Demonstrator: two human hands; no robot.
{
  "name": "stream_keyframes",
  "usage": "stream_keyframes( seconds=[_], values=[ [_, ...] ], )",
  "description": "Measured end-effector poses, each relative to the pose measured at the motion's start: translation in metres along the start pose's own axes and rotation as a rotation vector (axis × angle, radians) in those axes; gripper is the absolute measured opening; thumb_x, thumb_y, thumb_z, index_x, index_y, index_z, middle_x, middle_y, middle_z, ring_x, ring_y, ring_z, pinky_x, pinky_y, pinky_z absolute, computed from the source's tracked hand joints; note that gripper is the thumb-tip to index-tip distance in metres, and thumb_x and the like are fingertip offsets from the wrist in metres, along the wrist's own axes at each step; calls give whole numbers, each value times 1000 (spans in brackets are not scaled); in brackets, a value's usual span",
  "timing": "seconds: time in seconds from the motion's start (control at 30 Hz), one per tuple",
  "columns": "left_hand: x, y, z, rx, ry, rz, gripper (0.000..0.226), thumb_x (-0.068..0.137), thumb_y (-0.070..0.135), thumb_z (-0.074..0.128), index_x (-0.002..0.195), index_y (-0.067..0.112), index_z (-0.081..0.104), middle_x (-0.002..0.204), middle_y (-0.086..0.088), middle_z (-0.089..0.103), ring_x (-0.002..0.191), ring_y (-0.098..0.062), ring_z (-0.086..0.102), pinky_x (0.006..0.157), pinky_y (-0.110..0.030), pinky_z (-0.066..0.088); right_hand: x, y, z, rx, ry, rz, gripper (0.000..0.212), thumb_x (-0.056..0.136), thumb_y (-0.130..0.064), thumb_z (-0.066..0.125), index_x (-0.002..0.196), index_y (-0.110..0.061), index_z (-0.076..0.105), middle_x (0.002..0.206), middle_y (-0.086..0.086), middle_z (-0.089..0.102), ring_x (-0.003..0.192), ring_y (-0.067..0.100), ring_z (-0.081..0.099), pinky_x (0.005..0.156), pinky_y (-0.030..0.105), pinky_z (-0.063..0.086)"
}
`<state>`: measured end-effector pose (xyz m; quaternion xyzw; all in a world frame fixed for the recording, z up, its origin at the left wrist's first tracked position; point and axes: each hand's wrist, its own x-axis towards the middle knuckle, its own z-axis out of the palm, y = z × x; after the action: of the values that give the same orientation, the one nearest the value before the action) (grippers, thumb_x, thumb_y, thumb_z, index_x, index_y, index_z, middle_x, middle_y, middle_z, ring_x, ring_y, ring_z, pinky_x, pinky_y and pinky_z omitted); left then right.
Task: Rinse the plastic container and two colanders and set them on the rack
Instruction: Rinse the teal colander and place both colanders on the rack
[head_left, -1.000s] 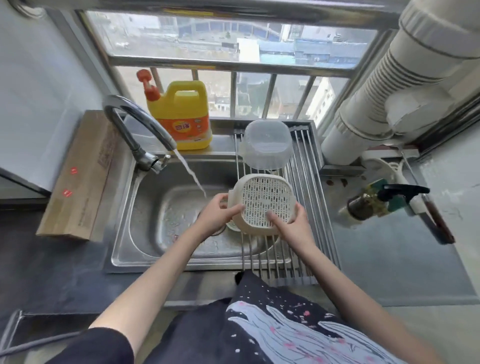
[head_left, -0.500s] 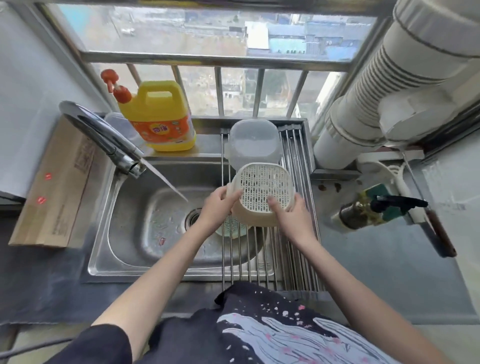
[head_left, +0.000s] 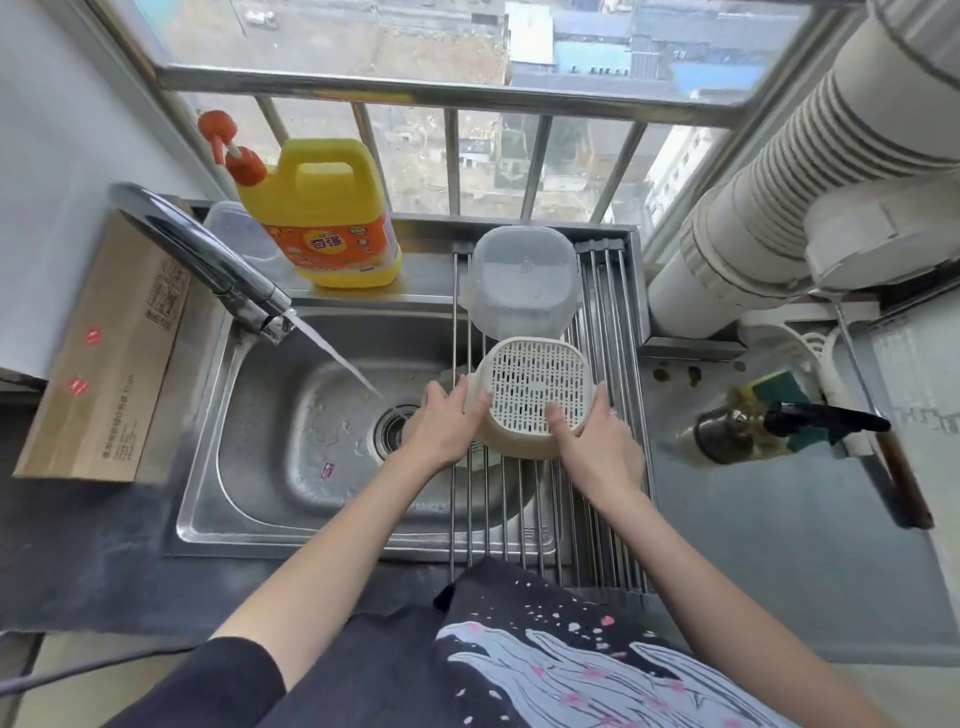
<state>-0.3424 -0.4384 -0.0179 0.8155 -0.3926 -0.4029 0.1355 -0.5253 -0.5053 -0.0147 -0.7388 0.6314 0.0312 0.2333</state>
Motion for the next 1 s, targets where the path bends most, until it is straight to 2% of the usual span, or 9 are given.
stream_keyframes(
  seconds=[0.1, 0.17, 0.27, 0.4, 0.6, 0.77, 0.83, 0.9, 1.0],
  values=[
    [-2, -5, -5, -34, 2, -14, 89, 76, 81, 5, 145, 31, 32, 130, -9, 36, 118, -33, 50, 97, -44, 42, -9, -7, -4, 47, 111, 13, 95, 86, -74, 30, 153, -10, 5, 144, 16, 43, 127, 30, 47, 99, 44, 41],
    [-2, -15, -8, -125, 94, 2, 85, 81, 74, 9, 140, 24, 44, 132, -8, 47, 119, -27, 49, 95, -40, 40, -20, -16, -6, 134, 262, -119, 75, 94, -59, 35, 147, -6, 25, 139, 14, 49, 124, 28, 50, 100, 45, 42],
    [-13, -42, -14, -144, 247, -48, 54, 96, 53, 26, 110, 14, 61, 107, -6, 64, 93, -21, 56, 76, -32, 42, -46, -43, 3, 150, 297, -554, 37, 92, -36, 40, 108, -8, 59, 102, 9, 65, 86, 24, 64, 69, 41, 56],
    [-23, -91, -30, -133, 303, -249, 32, 95, 37, 42, 102, 15, 64, 103, -9, 68, 90, -28, 58, 75, -33, 45, -68, -93, 39, 21, 3, -853, 21, 89, -27, 46, 90, -11, 59, 91, 5, 59, 71, 28, 62, 45, 34, 48],
    [-35, -155, -71, -176, 340, -335, 23, 91, 21, 51, 103, 11, 68, 104, -10, 68, 101, -30, 61, 81, -32, 46, -46, -138, 113, -349, -573, -559, 42, 92, -23, 49, 133, -12, 48, 146, 17, 26, 113, 37, 56, 90, 42, 47],
    [-41, -205, -103, -204, 375, -335, 19, 89, 19, 50, 93, 15, 68, 96, -7, 70, 91, -28, 64, 80, -30, 50, -4, -133, 184, -347, -722, -227, 60, 92, -21, 42, 149, -11, 28, 157, 23, 12, 143, 37, 22, 113, 40, 28],
    [-41, -226, -111, -239, 379, -318, 16, 89, 21, 51, 87, 21, 67, 93, -5, 69, 86, -28, 66, 81, -39, 54, 7, -128, 200, -341, -735, -118, 61, 93, -24, 38, 151, -15, 23, 159, 19, 5, 145, 38, 14, 114, 45, 28],
    [-41, -241, -117, -247, 382, -295, 16, 89, 21, 52, 87, 20, 68, 91, -4, 69, 83, -29, 67, 79, -40, 55, 14, -126, 209, -311, -742, -41, 56, 93, -23, 38, 147, -12, 32, 158, 22, 6, 141, 37, 28, 108, 46, 37],
    [-41, -251, -122, -253, 368, -243, 16, 89, 18, 53, 88, 18, 68, 88, -4, 68, 79, -30, 66, 76, -40, 55, 14, -128, 217, -264, -659, 4, 48, 89, -22, 43, 132, 0, 51, 142, 24, 43, 121, 35, 52, 97, 39, 46]
  ],
)
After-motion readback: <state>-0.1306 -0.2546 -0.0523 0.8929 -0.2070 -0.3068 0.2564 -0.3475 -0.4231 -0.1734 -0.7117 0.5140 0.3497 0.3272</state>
